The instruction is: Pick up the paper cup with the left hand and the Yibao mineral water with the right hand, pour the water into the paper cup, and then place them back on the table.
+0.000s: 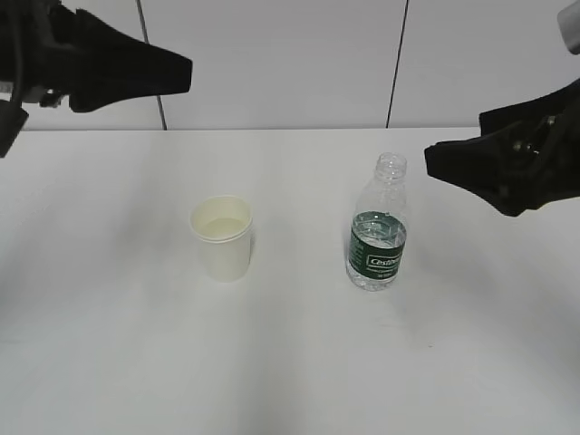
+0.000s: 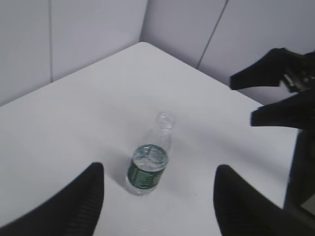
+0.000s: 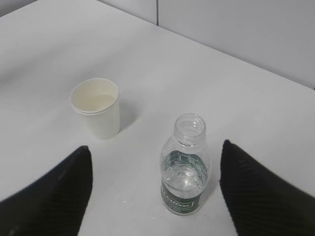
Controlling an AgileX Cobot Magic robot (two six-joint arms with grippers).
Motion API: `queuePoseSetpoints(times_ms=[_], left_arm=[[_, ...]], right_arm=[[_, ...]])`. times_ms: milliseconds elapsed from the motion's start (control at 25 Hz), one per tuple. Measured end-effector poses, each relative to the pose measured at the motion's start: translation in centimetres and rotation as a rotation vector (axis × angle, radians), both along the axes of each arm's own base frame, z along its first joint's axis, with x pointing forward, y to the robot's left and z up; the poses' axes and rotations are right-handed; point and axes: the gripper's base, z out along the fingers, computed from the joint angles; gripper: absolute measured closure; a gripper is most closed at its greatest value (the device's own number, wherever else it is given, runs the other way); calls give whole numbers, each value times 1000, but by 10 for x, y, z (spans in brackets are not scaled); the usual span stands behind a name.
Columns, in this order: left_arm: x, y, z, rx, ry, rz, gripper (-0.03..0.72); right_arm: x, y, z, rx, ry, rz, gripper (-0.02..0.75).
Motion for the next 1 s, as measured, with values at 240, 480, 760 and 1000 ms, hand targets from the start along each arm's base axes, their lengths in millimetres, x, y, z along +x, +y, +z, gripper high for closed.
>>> queuePoseSetpoints(times_ms=[240,480,760,1000], left_arm=[[-9,-5,6,-33,34,-113,213],[-6,-4,6,-33,34,-78,212],[9,3,17,-16,-51,76,212],[20,11,23,2,-110,213,212]], right_arm=[[0,0,0,0,0,1,145],[0,0,0,2,1,0,145],[0,0,0,2,1,0,146],[0,0,0,2,1,0,146]])
